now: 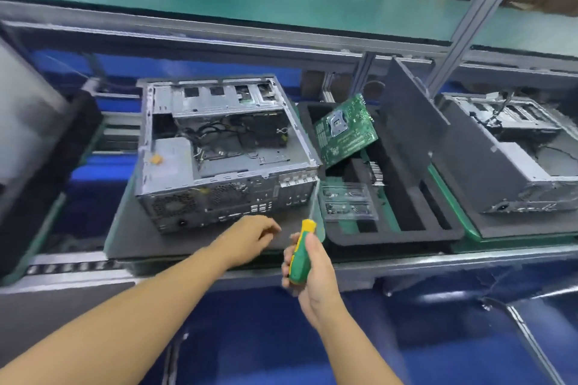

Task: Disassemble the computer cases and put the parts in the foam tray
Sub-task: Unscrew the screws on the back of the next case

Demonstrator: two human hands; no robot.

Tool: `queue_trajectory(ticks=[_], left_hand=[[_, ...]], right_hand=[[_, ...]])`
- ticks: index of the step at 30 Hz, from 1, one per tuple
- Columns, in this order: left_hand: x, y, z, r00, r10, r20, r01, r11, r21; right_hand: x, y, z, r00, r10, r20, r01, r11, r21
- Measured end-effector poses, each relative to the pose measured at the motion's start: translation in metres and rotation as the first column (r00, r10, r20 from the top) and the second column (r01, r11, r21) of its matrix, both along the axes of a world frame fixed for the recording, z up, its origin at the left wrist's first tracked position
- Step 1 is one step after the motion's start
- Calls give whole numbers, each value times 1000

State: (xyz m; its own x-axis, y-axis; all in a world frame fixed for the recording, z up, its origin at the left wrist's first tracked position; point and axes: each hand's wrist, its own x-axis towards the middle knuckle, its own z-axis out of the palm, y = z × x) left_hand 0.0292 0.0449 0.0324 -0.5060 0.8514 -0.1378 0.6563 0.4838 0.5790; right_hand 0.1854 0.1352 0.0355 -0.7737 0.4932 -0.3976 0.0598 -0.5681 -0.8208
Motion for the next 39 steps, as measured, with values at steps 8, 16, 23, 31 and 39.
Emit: queue_trajectory(ticks=[8,16,23,31,39], left_hand=[[-70,-115,59,732,200,-651,18,950,313],[-141,-132,42,817,-77,-571,-133,939,-317],[-143,-132,34,813,-32,-582,-129,964,-233],[-143,-132,32,825,-10,-565,-140,965,-222],[-143,-132,33,826,-10,-563,-138,966,-220]], right_hand=[[-26,-88,-51,900,288,326,-353,922,160],[-65,-123,-63,831,286,477,-425,880,213],[-73,-129,-74,856,228,464,-380,886,266],[-70,-135,-80,873,223,435,-334,921,199],[-73,-131,-80,870,235,434,-308,945,107]])
